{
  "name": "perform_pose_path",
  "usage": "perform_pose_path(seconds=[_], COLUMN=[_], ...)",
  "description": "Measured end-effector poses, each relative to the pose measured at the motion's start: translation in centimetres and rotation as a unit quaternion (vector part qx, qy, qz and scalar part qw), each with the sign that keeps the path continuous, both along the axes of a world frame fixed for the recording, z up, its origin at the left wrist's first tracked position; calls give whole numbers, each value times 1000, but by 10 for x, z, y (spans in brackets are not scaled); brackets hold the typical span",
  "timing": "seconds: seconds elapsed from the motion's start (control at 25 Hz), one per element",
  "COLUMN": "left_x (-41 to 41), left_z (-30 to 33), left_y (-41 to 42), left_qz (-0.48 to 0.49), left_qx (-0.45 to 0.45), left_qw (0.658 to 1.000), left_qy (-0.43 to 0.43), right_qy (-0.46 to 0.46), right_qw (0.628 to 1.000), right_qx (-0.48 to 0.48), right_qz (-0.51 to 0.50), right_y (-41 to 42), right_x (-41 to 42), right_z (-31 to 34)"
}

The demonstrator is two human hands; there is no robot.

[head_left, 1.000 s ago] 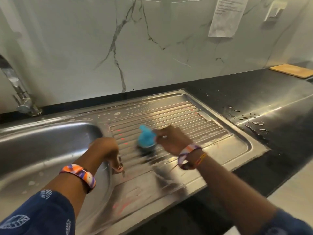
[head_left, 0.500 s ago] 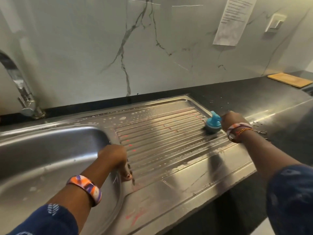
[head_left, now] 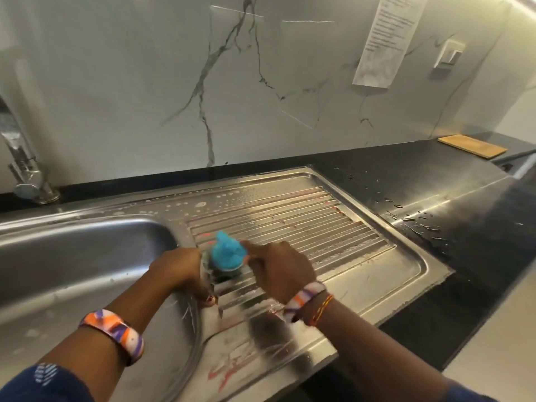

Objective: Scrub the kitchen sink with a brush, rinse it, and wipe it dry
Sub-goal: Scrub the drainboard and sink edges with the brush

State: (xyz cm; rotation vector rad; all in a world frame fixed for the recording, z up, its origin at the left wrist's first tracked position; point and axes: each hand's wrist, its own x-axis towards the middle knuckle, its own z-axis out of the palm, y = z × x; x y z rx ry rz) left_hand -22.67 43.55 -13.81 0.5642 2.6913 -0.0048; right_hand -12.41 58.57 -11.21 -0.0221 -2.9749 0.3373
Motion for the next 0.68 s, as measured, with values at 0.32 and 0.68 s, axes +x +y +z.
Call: perform_pose_path(seconds=[0.32,0.68], left_x=[-2,-6], left_z=[-4,2], left_y=[-1,0], left_qz=[41,33], left_qx=[27,25], left_qw=[999,999], left_qy=[-1,-7], right_qy=[-25,-25], right_qw=[923,995], right_qx=[76,-10], right_qz=[-376,-100], right_y=[203,14], right_x=[-32,-19], right_z=[15,7])
